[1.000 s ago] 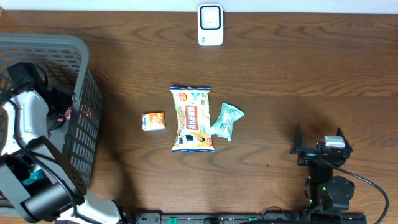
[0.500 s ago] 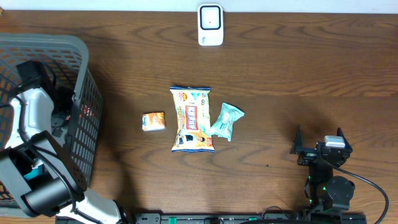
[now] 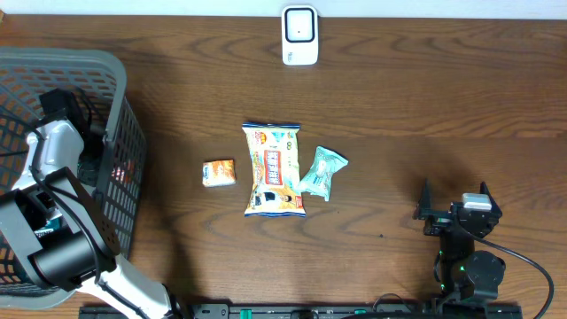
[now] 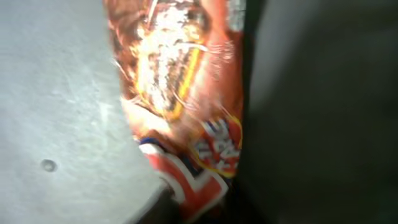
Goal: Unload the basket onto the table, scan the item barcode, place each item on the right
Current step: 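Reach into the basket and grasp the red chocolate bar with left gripper, then carry the red chocolate bar out and place it right of the wipes, then withdraw the left gripper back to the basket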
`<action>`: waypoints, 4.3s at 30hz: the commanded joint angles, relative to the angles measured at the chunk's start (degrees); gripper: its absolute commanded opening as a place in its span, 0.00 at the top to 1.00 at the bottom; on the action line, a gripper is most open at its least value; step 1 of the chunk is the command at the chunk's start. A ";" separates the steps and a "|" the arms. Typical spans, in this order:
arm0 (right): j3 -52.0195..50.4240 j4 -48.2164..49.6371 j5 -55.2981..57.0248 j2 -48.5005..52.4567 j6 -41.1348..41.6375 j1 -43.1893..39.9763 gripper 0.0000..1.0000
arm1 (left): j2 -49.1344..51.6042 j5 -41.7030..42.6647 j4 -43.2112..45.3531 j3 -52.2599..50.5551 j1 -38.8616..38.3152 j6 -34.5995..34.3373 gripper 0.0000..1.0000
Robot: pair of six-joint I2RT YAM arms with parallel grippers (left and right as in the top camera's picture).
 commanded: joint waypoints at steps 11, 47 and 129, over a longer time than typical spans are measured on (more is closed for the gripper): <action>-0.22 -0.04 -0.35 -0.20 -0.72 -0.33 0.01 | -10.25 -7.37 -1.97 -0.66 0.22 2.47 0.93; -0.22 -0.07 -0.35 -0.20 -0.72 -0.35 0.01 | -51.23 16.94 5.92 -0.61 -29.90 5.51 0.93; -0.22 -0.04 -0.35 -0.20 -0.72 -0.35 0.01 | -40.72 -18.27 -7.37 18.38 -37.77 19.21 0.00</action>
